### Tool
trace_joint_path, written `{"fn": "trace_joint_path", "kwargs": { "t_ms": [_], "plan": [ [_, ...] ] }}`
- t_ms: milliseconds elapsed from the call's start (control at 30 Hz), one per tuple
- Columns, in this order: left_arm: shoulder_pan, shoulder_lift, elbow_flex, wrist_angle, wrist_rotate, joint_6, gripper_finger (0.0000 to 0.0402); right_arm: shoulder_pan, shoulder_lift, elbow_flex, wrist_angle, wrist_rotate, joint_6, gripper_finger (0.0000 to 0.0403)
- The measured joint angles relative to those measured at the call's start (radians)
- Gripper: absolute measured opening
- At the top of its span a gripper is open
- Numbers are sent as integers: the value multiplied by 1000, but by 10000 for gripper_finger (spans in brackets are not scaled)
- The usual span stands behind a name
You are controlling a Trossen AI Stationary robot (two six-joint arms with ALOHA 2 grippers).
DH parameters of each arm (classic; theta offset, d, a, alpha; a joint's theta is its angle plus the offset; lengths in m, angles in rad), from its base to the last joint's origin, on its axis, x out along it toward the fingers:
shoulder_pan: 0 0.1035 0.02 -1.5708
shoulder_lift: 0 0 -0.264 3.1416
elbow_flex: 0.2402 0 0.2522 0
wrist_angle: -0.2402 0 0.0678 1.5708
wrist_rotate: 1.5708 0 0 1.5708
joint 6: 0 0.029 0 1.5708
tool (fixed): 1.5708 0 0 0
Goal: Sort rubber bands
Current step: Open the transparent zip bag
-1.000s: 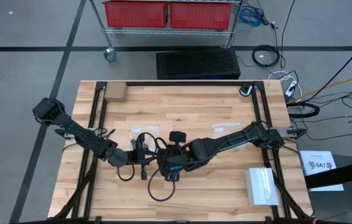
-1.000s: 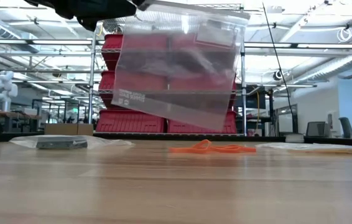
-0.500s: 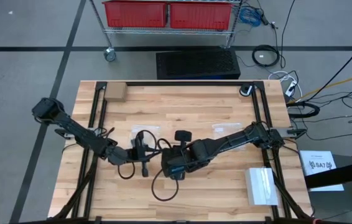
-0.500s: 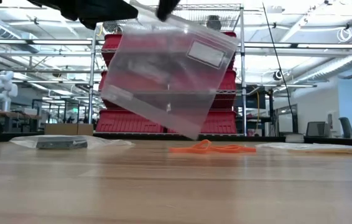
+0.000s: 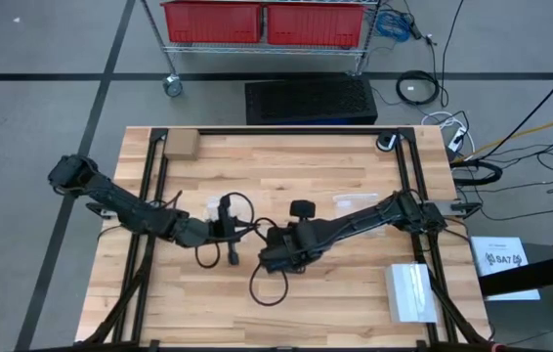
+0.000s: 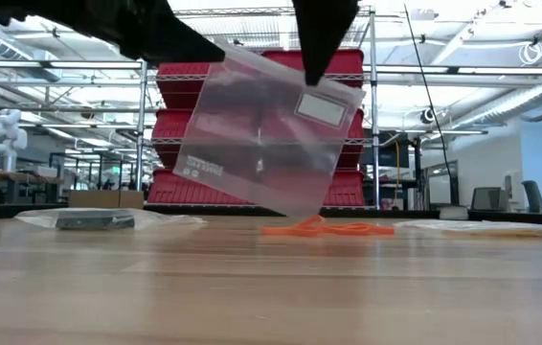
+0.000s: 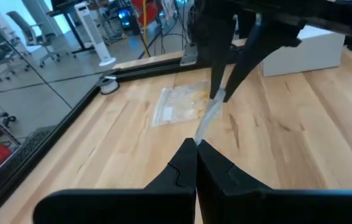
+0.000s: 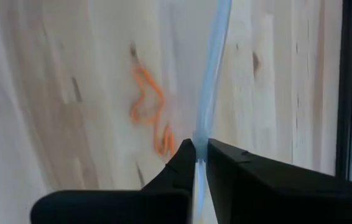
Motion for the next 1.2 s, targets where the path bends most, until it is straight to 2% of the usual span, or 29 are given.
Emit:
{"fn": "trace_joint_path", "kwargs": {
  "t_ms": [367,567,767,933,1067,1200],
  "plan": [
    [47,0,-6,-47,25,0,0,-22,-21,-84,2,-32,-29,1],
    [71,0,-6,-50,55,2,0,-30,-89,-206,7,-46,-8,0],
    [121,0,-6,-45,130,3,0,-32,-212,-374,92,-12,46,4],
    [179,0,-5,-42,216,6,0,-37,-348,-522,208,-11,79,24],
    [226,-2,-7,-56,242,9,0,-51,-446,-619,244,-30,78,43],
    [272,-2,-7,-51,278,29,0,-86,-527,-710,284,-1,79,65]
  ]
}}
